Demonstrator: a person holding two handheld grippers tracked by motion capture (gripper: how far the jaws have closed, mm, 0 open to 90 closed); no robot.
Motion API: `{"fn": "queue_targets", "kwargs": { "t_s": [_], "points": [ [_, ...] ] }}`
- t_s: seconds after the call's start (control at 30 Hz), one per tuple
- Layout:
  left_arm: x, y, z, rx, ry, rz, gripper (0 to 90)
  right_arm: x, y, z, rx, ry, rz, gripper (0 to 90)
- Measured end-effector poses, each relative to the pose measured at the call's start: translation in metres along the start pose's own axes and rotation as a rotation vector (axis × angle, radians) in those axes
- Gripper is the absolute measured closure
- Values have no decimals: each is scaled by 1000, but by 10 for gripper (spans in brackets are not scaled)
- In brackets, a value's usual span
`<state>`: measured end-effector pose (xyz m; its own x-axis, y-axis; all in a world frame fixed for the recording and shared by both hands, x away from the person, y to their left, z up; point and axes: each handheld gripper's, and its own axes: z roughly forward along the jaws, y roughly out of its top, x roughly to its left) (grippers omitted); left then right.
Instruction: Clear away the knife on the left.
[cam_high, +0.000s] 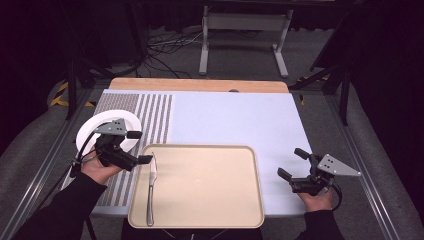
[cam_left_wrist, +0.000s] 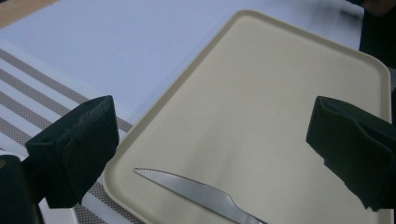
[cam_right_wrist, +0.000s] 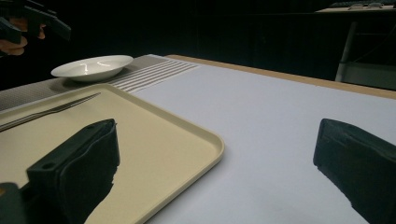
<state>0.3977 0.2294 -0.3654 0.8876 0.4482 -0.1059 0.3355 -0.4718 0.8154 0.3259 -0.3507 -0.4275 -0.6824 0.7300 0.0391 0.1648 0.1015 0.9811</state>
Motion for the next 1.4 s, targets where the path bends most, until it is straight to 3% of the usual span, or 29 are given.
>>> {"fn": "queue_targets", "kwargs": {
  "t_s": [0.27,0.43,0.6,0.93,1.17,1.4],
  "points": [
    [1,-21,-24,-164,40,6,43,0,0,0,-1,0,0,10],
    [1,-33,-32,-228,58,4,39,0,0,0,-3,3,-4,10],
    [4,-53,-40,-302,75,-29,37,0,0,0,-6,1,-4,10],
    [6,-84,-51,-397,108,-46,24,0,-1,0,-5,2,-6,9],
    [6,-112,-58,-466,163,-49,10,0,-1,0,-7,1,-9,8],
    [6,-132,-56,-462,195,-39,5,0,-1,0,-7,2,-11,8]
  ]
}}
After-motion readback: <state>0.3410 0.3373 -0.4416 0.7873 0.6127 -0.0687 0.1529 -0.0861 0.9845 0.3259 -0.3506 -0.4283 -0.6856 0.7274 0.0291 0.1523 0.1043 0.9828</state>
